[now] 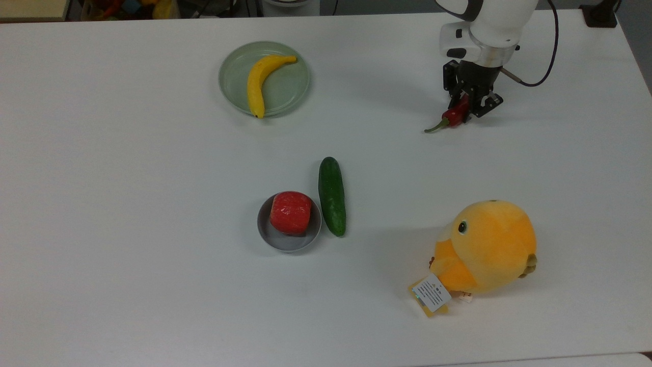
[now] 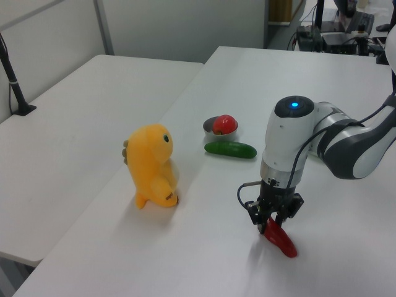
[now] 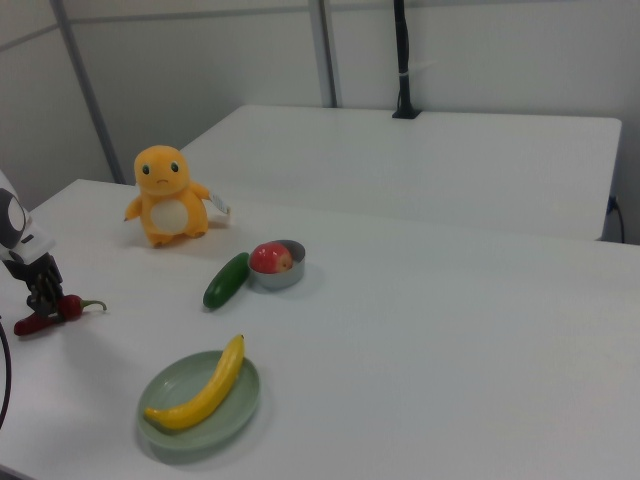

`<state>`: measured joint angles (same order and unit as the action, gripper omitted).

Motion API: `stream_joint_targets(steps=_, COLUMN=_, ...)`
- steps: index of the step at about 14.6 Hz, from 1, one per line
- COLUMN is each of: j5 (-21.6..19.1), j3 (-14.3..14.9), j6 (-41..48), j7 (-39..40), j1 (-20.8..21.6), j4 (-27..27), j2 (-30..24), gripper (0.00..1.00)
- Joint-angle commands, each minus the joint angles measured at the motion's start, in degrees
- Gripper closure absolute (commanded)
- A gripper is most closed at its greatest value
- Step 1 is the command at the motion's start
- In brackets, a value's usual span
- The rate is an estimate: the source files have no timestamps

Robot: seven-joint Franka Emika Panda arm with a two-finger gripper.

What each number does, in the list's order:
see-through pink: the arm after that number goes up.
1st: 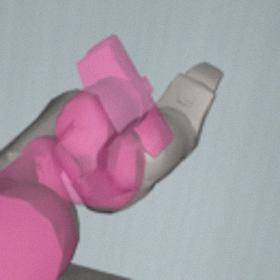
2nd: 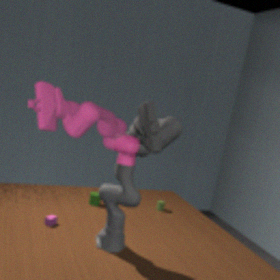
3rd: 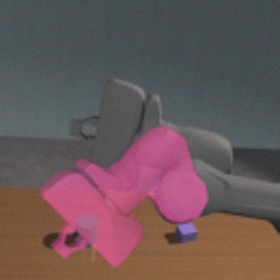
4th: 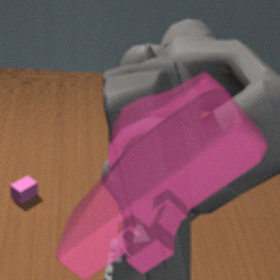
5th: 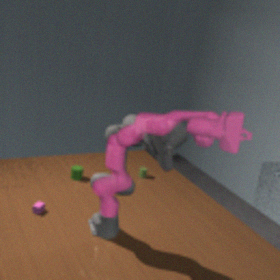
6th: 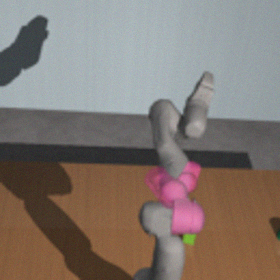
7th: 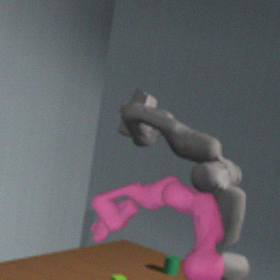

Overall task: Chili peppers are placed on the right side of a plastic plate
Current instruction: 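Carry the held chili pepper toward the green plate beside the banana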

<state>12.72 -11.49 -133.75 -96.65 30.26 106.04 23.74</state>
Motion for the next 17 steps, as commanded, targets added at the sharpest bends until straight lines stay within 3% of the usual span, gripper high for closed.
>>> stream_joint_targets(steps=1, j5=1.1, j3=0.1, j6=-1.4, j7=9.3, j1=-0.7, j4=2.0, j2=-3.8, gripper=0.90)
stream_joint_targets(steps=7, j5=0.8, j3=0.6, j6=3.2, j7=34.8, j1=-3.9, j4=1.7, j2=-7.0, gripper=0.90)
stream_joint_targets(steps=11, j5=0.7, j3=7.1, j6=6.7, j7=45.6, j1=-4.8, j4=2.0, j2=-10.9, gripper=0.90)
stream_joint_targets(steps=15, j5=0.2, j3=9.5, j6=14.6, j7=61.7, j1=-8.0, j4=2.6, j2=-15.8, gripper=0.91)
stream_joint_targets(steps=17, j5=-0.4, j3=13.5, j6=18.5, j7=70.3, j1=-8.3, j4=2.6, j2=-17.7, gripper=0.91)
